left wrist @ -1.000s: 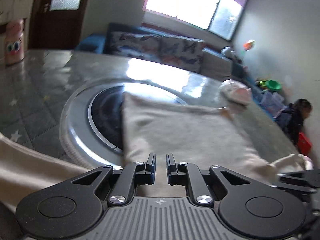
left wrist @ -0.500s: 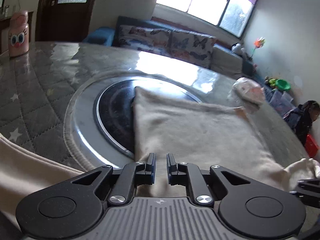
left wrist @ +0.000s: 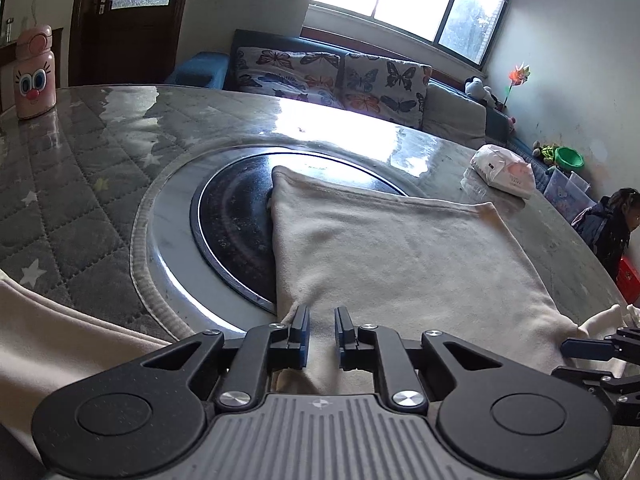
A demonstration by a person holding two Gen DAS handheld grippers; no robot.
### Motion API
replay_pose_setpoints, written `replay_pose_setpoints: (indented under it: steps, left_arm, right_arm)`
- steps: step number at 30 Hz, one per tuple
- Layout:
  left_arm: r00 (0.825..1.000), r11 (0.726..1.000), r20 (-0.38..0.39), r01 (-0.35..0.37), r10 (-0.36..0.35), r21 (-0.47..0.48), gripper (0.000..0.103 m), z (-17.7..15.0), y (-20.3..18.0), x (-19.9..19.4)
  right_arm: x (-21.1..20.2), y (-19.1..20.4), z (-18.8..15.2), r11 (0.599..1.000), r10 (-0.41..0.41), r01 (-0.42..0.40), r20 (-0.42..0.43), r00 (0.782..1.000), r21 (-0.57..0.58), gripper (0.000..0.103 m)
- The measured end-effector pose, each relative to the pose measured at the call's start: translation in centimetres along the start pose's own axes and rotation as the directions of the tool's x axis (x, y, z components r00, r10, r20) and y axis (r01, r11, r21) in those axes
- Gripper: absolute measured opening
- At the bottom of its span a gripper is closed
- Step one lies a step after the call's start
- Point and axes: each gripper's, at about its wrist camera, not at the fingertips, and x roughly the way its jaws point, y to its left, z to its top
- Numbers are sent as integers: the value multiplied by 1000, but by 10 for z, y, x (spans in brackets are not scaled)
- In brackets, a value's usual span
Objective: Fold clothes
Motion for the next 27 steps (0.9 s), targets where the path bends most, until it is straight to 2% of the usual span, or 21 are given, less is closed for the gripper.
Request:
replay_pose_setpoints:
  steps: [5,10,11,16,20,24,27]
  left_arm:
    - [998,995,21,62,-64,79,17,-8,-27,-19]
    - [992,968,7,120,-124,220,25,-35,-65,-35]
    - [992,961,5,125,-130,247,29,-41,-71,-37]
    - [991,921,-19,130,-132,366,30,-71,-93,-42]
    - [992,914,-11,119,-125,387,31,-78,-94,-43]
    - [992,917,-8,119,-126,381,35,-74,-93,-45]
    - [991,915,13,118,-133,386,41,-67,-96,-50]
  right_arm:
    - [-18,0,-12,1000,-6,6,14,1000,4,47]
    - [-29,4,-33,999,-37,37,2,999,-9,50]
    - [-33,5,-38,999,-40,40,6,999,-10,54]
    - [-44,9,-50,997,-72,73,33,997,-36,55]
    - [-66,-10,-52,994,-78,72,82,994,77,55]
    - [-82,-40,-59,972,-187,170,97,978,160,55]
    - [-87,-68,-64,941,-282,258,83,956,218,54]
